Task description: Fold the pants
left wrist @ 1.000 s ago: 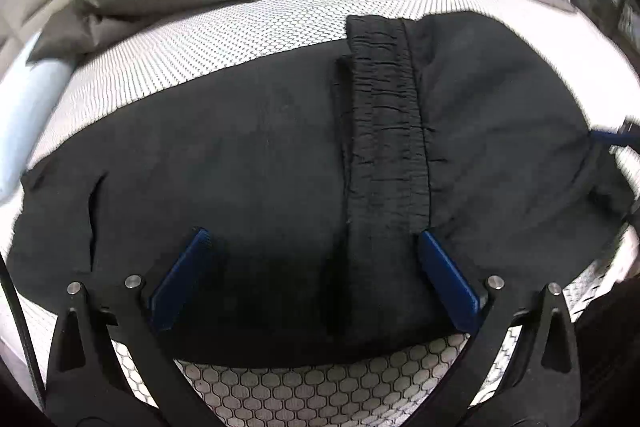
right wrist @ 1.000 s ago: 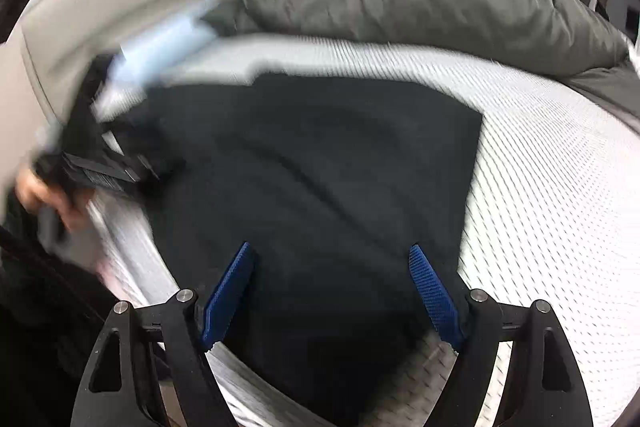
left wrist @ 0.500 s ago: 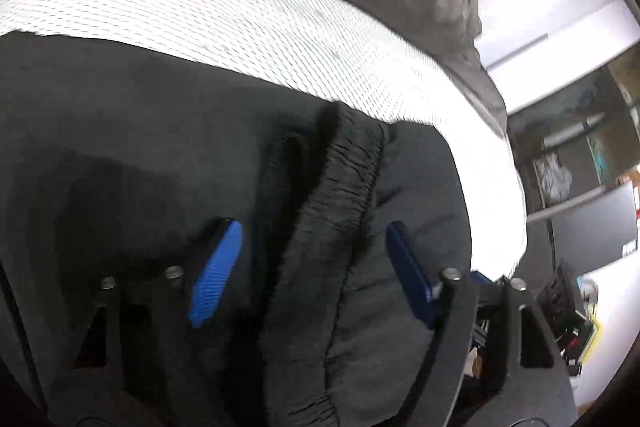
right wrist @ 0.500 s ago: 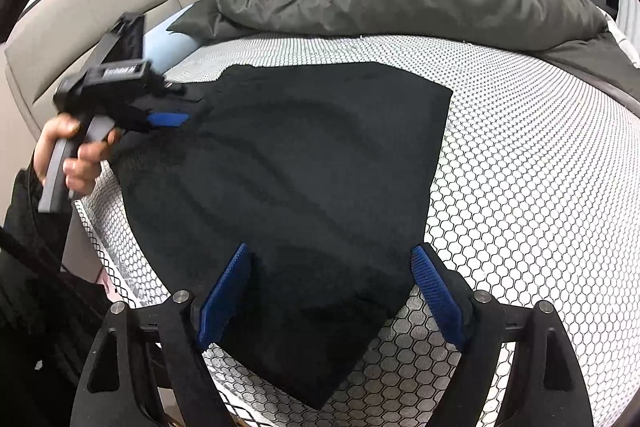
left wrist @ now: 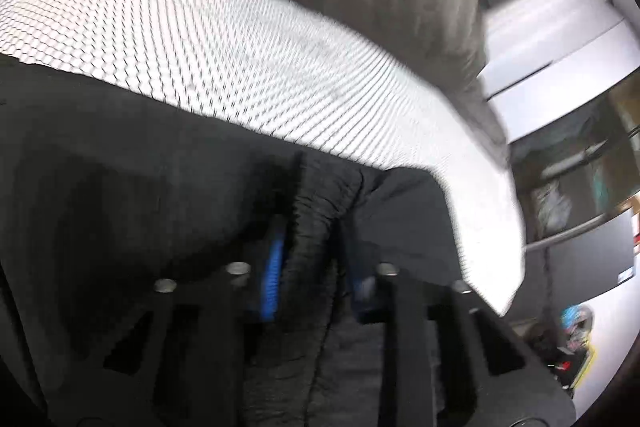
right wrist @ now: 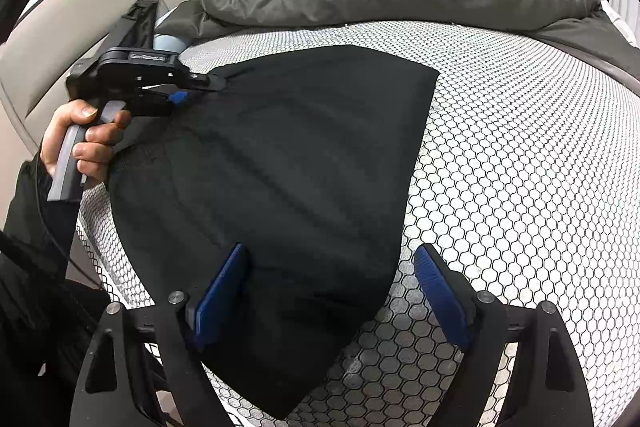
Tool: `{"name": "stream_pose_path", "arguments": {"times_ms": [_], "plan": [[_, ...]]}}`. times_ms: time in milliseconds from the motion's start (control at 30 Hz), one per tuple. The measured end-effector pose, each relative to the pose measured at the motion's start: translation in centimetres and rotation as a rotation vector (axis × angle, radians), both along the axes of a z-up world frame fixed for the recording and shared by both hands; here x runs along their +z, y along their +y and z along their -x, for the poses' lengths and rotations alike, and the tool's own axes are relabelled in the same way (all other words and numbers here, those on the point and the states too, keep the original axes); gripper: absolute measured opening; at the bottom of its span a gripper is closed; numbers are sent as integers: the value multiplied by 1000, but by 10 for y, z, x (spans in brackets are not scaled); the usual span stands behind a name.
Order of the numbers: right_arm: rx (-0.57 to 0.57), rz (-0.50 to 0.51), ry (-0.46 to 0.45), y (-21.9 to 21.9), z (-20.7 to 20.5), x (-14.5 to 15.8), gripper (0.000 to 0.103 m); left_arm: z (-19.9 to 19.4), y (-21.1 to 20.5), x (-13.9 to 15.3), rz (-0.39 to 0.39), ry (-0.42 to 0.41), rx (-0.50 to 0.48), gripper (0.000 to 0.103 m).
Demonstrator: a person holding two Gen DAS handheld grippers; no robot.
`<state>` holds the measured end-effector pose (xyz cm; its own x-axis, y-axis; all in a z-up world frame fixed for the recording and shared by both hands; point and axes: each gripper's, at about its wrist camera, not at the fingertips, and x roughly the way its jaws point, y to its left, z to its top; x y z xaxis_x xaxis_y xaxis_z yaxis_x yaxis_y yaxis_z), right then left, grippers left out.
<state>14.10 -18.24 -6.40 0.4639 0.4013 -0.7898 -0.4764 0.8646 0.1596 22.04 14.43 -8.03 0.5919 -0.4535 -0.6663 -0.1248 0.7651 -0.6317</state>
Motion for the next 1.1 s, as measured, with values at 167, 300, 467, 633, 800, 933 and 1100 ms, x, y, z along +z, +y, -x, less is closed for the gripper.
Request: {"name": "stream_pose_path", "arguments": {"times_ms": [167,300,467,633,800,933,1100], "plan": [[-7,1,9,4,-4,-2,87,26,24,24,21,-93,68,4],[-10,9,3,10,-4,-1,88,25,48,15,-60,-46,187,3],[-7,16,2,15,-4,-1,88,24,54,-13,56,63,159,4],[-2,22,0,17,-3,-1,88,43,26,13,35,-67,26,64],[2,26,-5,20,0,0,88,26,0,8,-70,-29,-11,75],[-3,12,-1,16,1,0,88,13,-8,-10,-85,34,-6,74],[-8,-3,15,10,0,-2,88,8,-12,-13,-101,34,50,36]]}}
